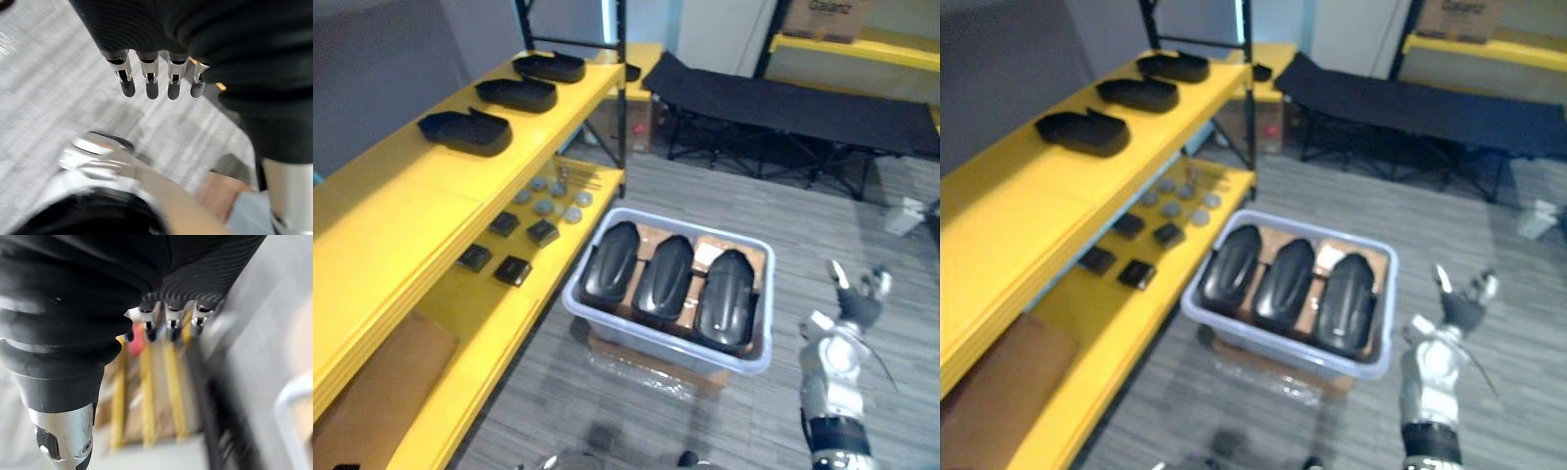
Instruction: Walk over and take plastic housings, then place them on the shelf
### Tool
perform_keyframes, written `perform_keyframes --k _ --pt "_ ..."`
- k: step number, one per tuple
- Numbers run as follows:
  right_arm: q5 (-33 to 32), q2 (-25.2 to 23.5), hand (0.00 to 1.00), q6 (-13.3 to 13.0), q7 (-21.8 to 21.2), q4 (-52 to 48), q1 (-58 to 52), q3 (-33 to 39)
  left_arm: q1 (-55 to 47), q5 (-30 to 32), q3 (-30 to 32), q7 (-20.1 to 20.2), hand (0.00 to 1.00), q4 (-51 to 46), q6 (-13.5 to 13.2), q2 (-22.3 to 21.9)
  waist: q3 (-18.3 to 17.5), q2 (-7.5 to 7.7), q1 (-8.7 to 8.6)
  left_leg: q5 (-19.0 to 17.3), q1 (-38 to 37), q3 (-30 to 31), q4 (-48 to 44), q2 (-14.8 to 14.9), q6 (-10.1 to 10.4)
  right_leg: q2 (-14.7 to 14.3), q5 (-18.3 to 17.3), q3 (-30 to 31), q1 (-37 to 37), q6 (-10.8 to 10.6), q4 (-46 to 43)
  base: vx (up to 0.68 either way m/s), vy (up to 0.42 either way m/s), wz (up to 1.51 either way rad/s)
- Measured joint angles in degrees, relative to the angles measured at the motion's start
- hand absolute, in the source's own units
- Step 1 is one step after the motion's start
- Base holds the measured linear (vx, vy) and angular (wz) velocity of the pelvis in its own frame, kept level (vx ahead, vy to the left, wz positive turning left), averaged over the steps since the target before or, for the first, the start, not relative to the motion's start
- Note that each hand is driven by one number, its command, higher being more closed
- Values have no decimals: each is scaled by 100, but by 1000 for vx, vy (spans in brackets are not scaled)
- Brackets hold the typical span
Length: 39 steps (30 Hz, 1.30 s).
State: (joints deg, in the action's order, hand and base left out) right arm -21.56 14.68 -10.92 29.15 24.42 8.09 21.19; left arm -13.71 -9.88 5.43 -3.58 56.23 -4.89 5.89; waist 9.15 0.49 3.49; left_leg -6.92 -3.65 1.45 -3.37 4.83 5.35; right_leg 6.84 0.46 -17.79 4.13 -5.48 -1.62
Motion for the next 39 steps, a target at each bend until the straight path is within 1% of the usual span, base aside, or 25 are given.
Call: perform_keyframes --k 2,3,4,5,6,8,10,13,14,16,17,18,19,20,22,23,24,25,26,28,31,32,34,36,39 --pt "-12 61 0 105 112 317 151 140 13 154 -47 18 0 -144 -50 46 25 49 17 94 196 110 65 -66 -8 67 3 -111 -159 -7 -33 -60 20 31" --pt "-20 96 0 254 180 480 261 208 54 153 -183 27 0 -272 -54 131 78 122 -3 164 353 113 91 -93 -8 120 15 -155 -290 -23 -73 -67 41 42" --pt "-26 123 0 397 223 694 405 234 86 140 -230 38 0 -402 -54 204 156 139 4 188 498 95 71 -114 13 170 44 -218 -379 -39 -81 -61 46 37" --pt "-28 130 0 464 226 793 483 234 107 132 -231 40 0 -450 -49 223 217 175 5 198 569 71 53 -123 2 197 52 -239 -427 -46 -100 -52 60 30" --pt "-80 133 0 519 233 990 643 234 183 106 -232 41 0 -501 -46 261 407 224 34 228 671 -39 -31 -127 15 241 83 -256 -463 -71 -114 -39 58 16" --pt "-128 135 0 586 255 1246 857 239 278 74 -231 40 0 -558 -38 289 609 255 110 205 889 -38 -242 -201 -45 323 148 -246 -568 -113 -129 -21 102 14" --pt "-128 151 0 596 338 1386 1063 252 322 69 -242 40 0 -585 -38 291 750 225 131 176 1113 -36 -467 -282 -63 407 204 -218 -694 -156 -173 10 102 19" --pt "-105 349 0 624 399 1540 1319 346 328 14 -404 40 0 -598 -35 275 922 64 176 135 1376 -55 -786 -335 -63 444 406 -96 -815 -139 -228 -3 120 18" --pt "-42 513 0 656 476 1615 1465 347 336 -112 -414 43 0 -629 -45 268 1073 -8 188 116 1417 -53 -895 -336 -91 450 478 -42 -827 -120 -283 -54 134 11" --pt "4 794 0 737 534 1882 1760 342 344 -174 -411 43 0 -628 -55 278 1194 -48 215 29 1659 -42 -1119 -349 -188 466 516 72 -1013 -121 -381 -75 119 5" --pt "11 877 0 746 567 1963 1848 343 368 -258 -412 44 0 -626 -62 277 1255 -54 215 15 1729 -34 -1189 -358 -198 476 518 74 -1055 -124 -413 -89 79 4" --pt "43 1043 0 751 601 2113 2003 340 431 -380 -422 50 0 -626 -80 270 1400 -73 222 -47 1849 -29 -1331 -367 -244 487 518 73 -1132 -127 -476 -134 65 4" --pt "50 1230 0 783 604 2308 2141 330 500 -425 -424 76 0 -622 -101 269 1496 -120 234 -174 2083 -8 -1571 -358 -344 462 516 74 -1225 -127 -486 -130 56 2" --pt "49 1257 0 788 608 2354 2166 329 509 -450 -425 76 0 -616 -105 270 1507 -124 234 -205 2122 -3 -1625 -358 -353 460 513 74 -1239 -125 -486 -117 51 0" --pt "49 1482 0 877 745 2576 2236 321 593 -602 -449 76 0 -594 -129 271 1633 -175 222 -293 2370 99 -1897 -368 -377 443 477 76 -1319 -109 -489 -86 39 10" --pt "47 1521 0 910 813 2639 2236 322 619 -601 -449 73 0 -594 -134 279 1658 -171 225 -298 2404 112 -1931 -373 -377 442 445 82 -1325 -98 -490 -79 12 15" --pt "45 1541 0 977 973 2725 2245 323 668 -601 -450 70 0 -572 -138 302 1681 -139 234 -298 2461 113 -1962 -383 -377 442 341 92 -1348 -67 -492 -64 -16 11" --pt "45 1589 0 1008 1082 2806 2263 320 700 -601 -462 71 0 -576 -142 306 1683 -137 241 -296 2547 116 -2042 -383 -371 437 230 122 -1405 -98 -532 -55 -32 6" --pt "45 1618 0 1029 1122 2837 2299 321 701 -601 -481 70 0 -582 -156 303 1687 -143 239 -297 2588 120 -2075 -373 -362 431 187 135 -1446 -116 -574 -45 -39 -2" --pt "41 1721 0 1170 1228 2905 2385 321 706 -727 -645 36 0 -601 -211 330 1696 -151 221 -283 2637 101 -2110 -316 -360 391 135 203 -1573 -101 -705 -31 -42 -10" --pt "41 1867 0 1291 1213 2952 2387 321 732 -822 -685 29 0 -622 -249 342 1698 -153 205 -281 2678 67 -2141 -268 -346 361 115 251 -1658 -70 -779 2 -21 -10" --pt "40 1906 0 1367 1184 3045 2430 322 749 -834 -699 24 0 -626 -262 342 1698 -153 214 -300 2677 22 -2176 -237 -321 342 114 331 -1697 -68 -823 1 -1 -21" --pt "41 1916 0 1372 1082 3095 2493 308 765 -970 -821 20 0 -629 -274 353 1698 -156 213 -323 2711 -44 -2209 -221 -321 332 112 416 -1782 -66 -852 -9 5 -20" --pt "50 1977 0 1370 986 3139 2511 201 809 -1046 -898 13 0 -681 -298 390 1718 -191 208 -323 2802 -43 -2245 -219 -322 329 111 427 -1870 -65 -880 -7 2 -4" --pt "205 2128 0 1366 926 3268 2658 58 925 -1054 -995 21 0 -681 -319 387 1785 -299 211 -322 2964 -39 -2319 -205 -323 331 109 442 -2038 -71 -970 -22 5 -1"
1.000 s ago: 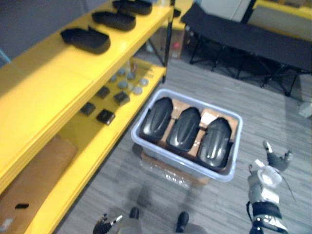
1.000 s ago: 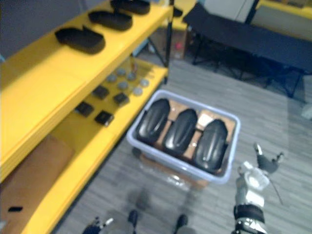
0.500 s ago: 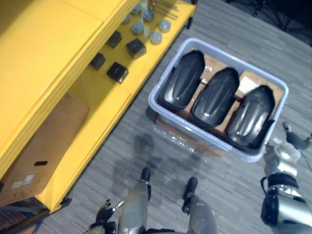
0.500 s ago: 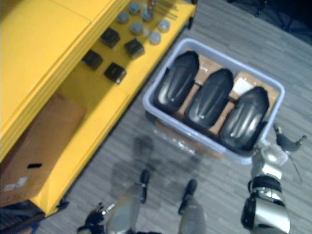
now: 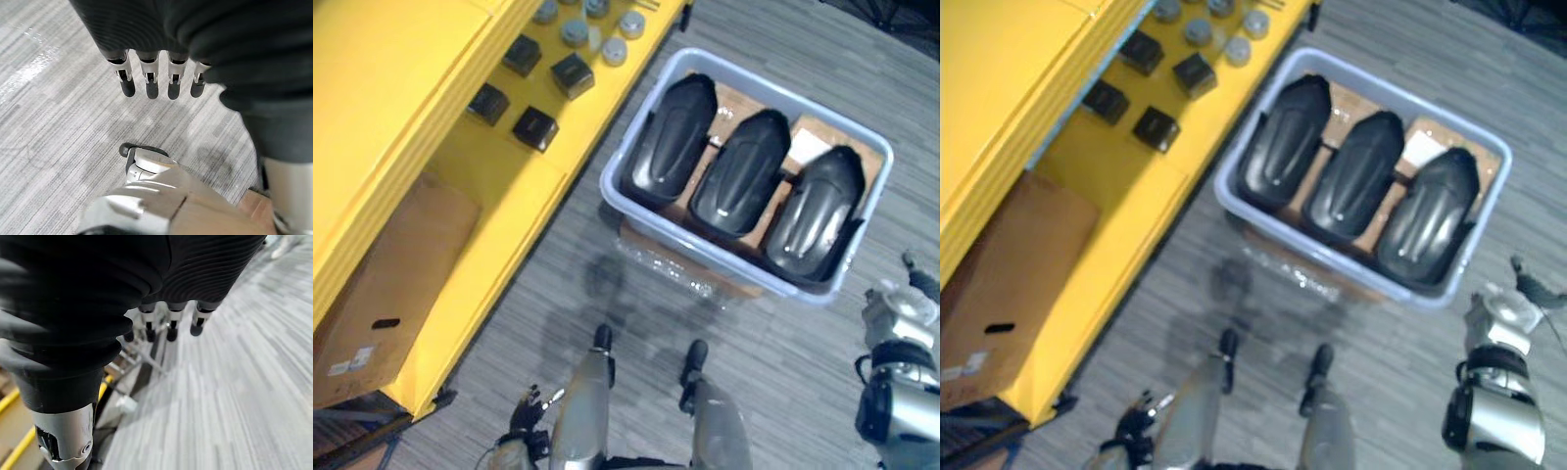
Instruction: Walk over and take plastic housings, then place them on the shelf
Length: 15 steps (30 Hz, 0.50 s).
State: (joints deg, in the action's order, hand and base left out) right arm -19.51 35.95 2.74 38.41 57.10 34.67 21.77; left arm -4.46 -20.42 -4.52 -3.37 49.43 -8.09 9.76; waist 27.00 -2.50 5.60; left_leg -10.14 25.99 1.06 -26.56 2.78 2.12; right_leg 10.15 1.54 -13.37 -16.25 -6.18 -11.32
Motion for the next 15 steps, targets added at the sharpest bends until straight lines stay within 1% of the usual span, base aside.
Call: perform_keyframes --k 3,6,10,13,15 --pt "130 154 0 -18 0 -1 262 -166 27 -10 -120 24 0 -5 2 -5 73 -104 3 10 76 -8 -3 -16 -10 30 -20 18 -126 -34 -89 -13 3 -1" --pt "351 336 0 -27 -113 -13 448 -327 37 -136 -127 164 0 -2 78 -9 87 -146 6 35 192 -10 -8 -43 -20 69 -52 38 -293 -72 -206 0 0 0" --pt "747 456 0 -86 -271 -270 553 -626 45 -184 -136 233 0 3 85 -7 99 -170 9 35 228 -7 -28 -54 -20 84 -73 61 -374 -74 -262 7 0 -1" --pt "962 533 0 -192 -356 -486 577 -775 86 -220 -267 250 0 8 66 -6 144 -259 9 35 256 2 -30 -73 -20 109 -133 58 -433 -70 -379 0 -3 5" --pt "988 549 0 -201 -407 -500 647 -924 119 -226 -290 255 0 14 60 -6 163 -294 12 34 335 11 -62 -69 -20 111 -163 58 -525 -75 -459 0 0 0"
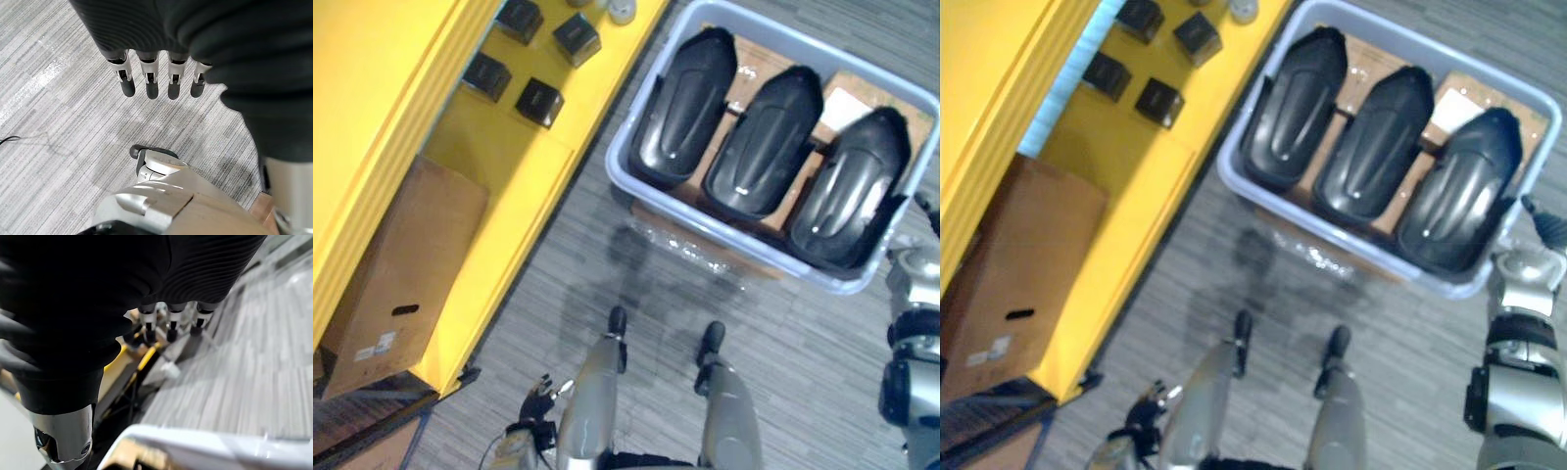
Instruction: Walk over and take plastic housings, then place them on the shelf
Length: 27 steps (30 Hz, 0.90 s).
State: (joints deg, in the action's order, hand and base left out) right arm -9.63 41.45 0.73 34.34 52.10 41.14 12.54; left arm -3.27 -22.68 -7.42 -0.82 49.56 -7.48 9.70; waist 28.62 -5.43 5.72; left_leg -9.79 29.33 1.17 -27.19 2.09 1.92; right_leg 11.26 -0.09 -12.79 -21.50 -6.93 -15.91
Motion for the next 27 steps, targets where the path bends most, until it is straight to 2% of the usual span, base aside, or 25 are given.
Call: perform_keyframes --k 4,9,10,14,18,21,22,27 --pt "100 0 0 22 -210 5 7 -163 26 -3 -11 14 0 10 -7 -7 17 -34 1 2 78 9 -71 8 1 3 -25 0 -92 15 -100 0 0 0" --pt "87 -1 0 331 -485 94 8 -432 124 -101 -65 109 0 112 -11 0 17 -35 1 2 99 13 -89 -21 0 59 -105 -2 -160 6 -259 -10 3 1" --pt "48 -2 0 476 -533 190 7 -468 124 -160 -73 114 0 114 -9 0 17 -35 1 2 115 20 -98 -26 0 63 -106 -6 -166 5 -260 -13 12 3" --pt "-153 -2 0 594 -561 510 14 -478 172 -227 -208 114 0 116 -12 25 15 -54 -5 41 348 121 -148 -83 -16 112 -108 -47 -379 3 -340 -20 12 10" --pt "-185 74 0 703 -561 609 188 -476 260 -398 -298 113 0 118 -15 -17 99 -231 8 63 519 141 -240 -145 -29 192 -125 -97 -528 -9 -477 -27 25 9" --pt "-171 180 0 710 -591 594 313 -488 298 -450 -412 114 0 114 -27 16 107 -271 4 70 688 140 -307 -160 -41 223 -162 -73 -745 -29 -637 -77 8 0" --pt "-145 231 100 716 -596 591 310 -489 334 -459 -446 112 0 114 -29 24 112 -283 6 76 761 141 -323 -169 -47 248 -198 -69 -836 -38 -729 -83 -4 7" --pt "5 310 100 722 -680 467 307 -486 350 -631 -458 110 0 97 -30 28 116 -291 19 152 915 138 -328 -196 -32 317 -279 1 -1131 -7 -1016 -69 -22 2"
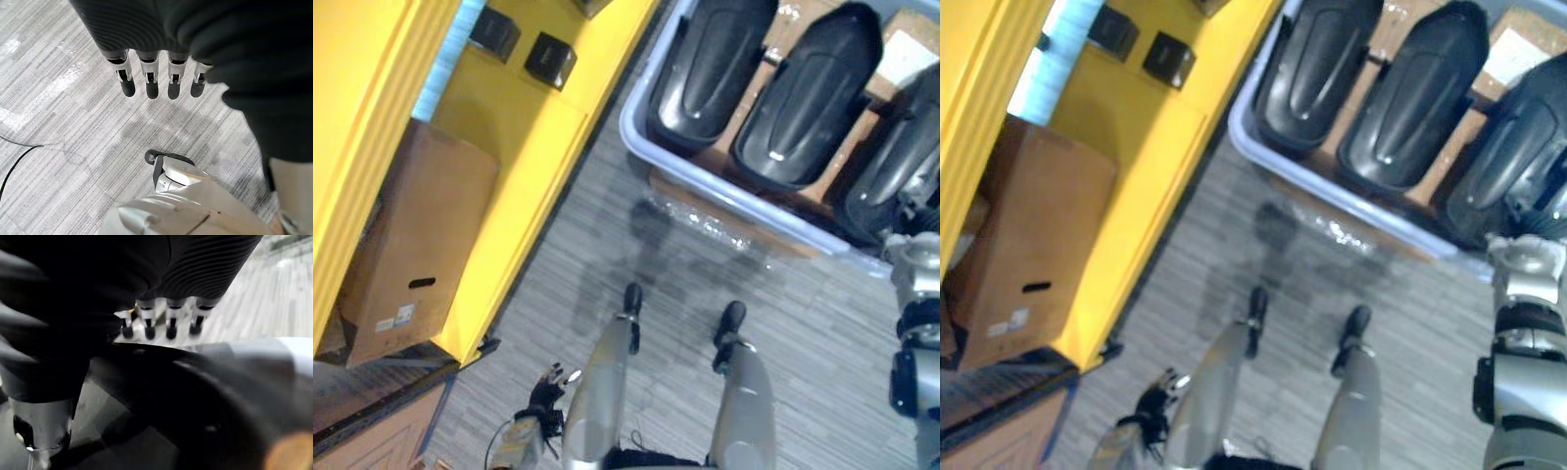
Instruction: Walk over and take plastic housings, then place them on the shelf
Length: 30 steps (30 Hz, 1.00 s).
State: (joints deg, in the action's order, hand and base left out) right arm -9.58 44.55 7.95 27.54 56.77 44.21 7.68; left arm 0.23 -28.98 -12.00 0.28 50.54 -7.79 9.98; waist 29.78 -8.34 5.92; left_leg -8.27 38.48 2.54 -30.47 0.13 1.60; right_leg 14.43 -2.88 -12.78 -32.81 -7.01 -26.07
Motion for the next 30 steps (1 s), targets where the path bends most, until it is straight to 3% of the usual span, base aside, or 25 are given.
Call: perform_keyframes --k 5,18,25,28,30 --pt "224 257 100 48 33 -73 -22 -1 92 -36 8 -9 0 -169 0 11 1 -10 24 63 206 16 -11 10 37 21 -83 -10 -271 56 -215 -54 -41 4" --pt "601 262 100 196 22 -219 -222 -70 216 -42 79 -12 0 -672 -215 -106 1 -9 26 81 106 30 -34 64 71 -9 -168 -25 -215 89 -373 0 -9 0" --pt "599 -211 100 65 202 -246 -607 -217 217 -19 163 -121 0 -826 -342 -348 -31 47 -23 40 -352 23 62 156 62 -61 -204 -135 322 122 -237 1 -4 2" --pt "602 -400 100 -35 369 -493 -836 -204 204 -17 168 -220 0 -904 -416 -355 -67 124 -39 67 -540 -165 209 285 82 -105 -203 -153 518 122 -104 31 -35 2" --pt "613 -602 100 -116 406 -798 -989 -197 185 15 172 -395 0 -968 -462 -343 -134 258 -64 105 -758 -186 324 323 115 -148 -177 -178 745 115 41 108 -32 0"
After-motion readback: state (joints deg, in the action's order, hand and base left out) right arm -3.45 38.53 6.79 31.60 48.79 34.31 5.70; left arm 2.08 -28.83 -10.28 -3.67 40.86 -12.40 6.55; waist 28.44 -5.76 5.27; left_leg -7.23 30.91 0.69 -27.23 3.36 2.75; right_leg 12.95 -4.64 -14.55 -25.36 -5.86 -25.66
